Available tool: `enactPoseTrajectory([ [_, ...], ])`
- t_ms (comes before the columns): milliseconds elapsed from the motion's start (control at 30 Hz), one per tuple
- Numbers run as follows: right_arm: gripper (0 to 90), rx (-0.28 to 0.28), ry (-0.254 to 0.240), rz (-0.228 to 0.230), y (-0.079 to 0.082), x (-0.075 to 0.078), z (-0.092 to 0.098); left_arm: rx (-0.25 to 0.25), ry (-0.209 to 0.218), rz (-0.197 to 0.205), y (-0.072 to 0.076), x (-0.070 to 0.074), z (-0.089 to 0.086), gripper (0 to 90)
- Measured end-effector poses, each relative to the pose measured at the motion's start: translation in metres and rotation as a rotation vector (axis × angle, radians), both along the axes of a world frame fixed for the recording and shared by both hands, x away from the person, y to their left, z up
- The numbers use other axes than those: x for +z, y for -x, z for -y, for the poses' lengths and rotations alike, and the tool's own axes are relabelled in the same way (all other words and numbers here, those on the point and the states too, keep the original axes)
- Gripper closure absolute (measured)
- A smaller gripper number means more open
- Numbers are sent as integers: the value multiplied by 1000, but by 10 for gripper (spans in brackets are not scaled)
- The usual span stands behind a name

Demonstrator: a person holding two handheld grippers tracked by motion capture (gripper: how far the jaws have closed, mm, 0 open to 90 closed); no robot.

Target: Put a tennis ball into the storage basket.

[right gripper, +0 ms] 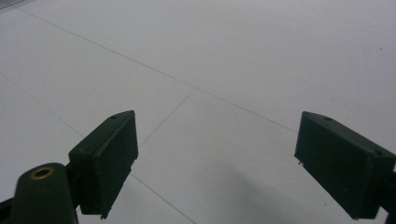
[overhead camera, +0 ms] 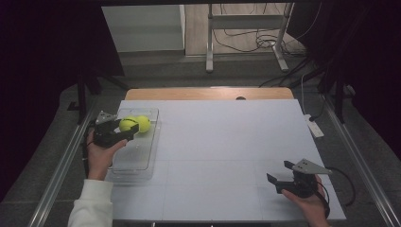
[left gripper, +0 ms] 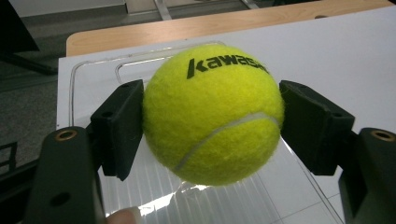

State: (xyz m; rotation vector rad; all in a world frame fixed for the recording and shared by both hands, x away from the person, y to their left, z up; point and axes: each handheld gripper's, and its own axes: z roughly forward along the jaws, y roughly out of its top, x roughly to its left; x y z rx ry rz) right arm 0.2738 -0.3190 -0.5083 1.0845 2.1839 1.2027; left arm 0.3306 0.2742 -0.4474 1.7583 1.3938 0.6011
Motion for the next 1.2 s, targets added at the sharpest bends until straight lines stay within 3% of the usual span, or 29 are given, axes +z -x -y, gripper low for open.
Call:
enactPoseTrajectory([
  [1200,135,0,5,-1,0,0,0,33,-94,-184,-13,-25,-8,271],
])
